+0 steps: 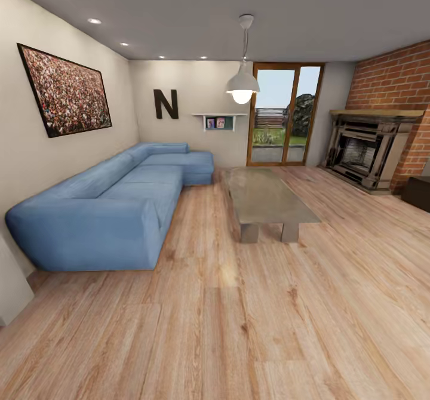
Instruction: Pick up the poster from the kitchen countertop and hang it on one of the wall nails in the kitchen.
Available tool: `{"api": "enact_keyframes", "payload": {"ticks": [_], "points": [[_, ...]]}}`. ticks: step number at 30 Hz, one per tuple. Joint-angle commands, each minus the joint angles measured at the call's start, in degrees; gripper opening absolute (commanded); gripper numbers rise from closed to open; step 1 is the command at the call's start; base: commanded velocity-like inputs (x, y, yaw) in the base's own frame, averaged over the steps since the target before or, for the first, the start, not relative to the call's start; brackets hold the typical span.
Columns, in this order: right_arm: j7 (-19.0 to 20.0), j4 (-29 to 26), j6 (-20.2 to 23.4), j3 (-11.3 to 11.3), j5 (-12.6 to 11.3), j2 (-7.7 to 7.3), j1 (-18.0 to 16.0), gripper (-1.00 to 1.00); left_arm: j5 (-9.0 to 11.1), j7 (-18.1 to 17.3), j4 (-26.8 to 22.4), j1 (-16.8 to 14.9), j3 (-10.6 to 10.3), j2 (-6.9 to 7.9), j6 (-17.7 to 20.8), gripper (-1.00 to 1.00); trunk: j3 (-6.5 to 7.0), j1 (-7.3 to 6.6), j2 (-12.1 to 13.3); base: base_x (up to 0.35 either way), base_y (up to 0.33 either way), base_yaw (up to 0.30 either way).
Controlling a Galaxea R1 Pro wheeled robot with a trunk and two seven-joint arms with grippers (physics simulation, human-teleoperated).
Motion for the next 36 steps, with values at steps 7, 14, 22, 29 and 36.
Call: {"api": "enact_keyframes", "payload": {"ticks": [7,14,22,29,36], "points": [[0.4,-0.5,-0.3,0.2,0.2,0.23,-1.6,1.00,0.0,-0.1,-1.5,1.4,0.0,-1.88,-0.3,1.00,-0.03,0.00,0.0,0.000,0.000,0.000],[0.4,-0.5,-0.3,0.2,0.2,0.23,-1.6,1.00,0.0,-0.1,-1.5,1.4,0.0,-1.88,-0.3,1.00,-0.03,0.00,0.0,0.000,0.000,0.000],[0.4,-0.5,-0.3,0.2,0.2,0.22,-1.6,1.00,0.0,-0.1,-1.5,1.4,0.0,-1.88,-0.3,1.00,-0.03,0.00,0.0,0.000,0.000,0.000],[-0.4,-2.7,-2.2,-0.4,-0.8,-1.20,-3.9,1.00,-0.4,0.1,-3.7,2.8,0.2,-2.26,-1.5,1.00,-0.03,0.00,0.0,0.000,0.000,0.000],[-0.5,-24.9,-16.4,-0.4,-0.9,-2.16,-4.8,1.00,-0.4,0.0,-36.6,3.0,0.3,-2.20,-1.8,1.00,-0.03,0.00,0.0,0.000,0.000,0.000]]}}
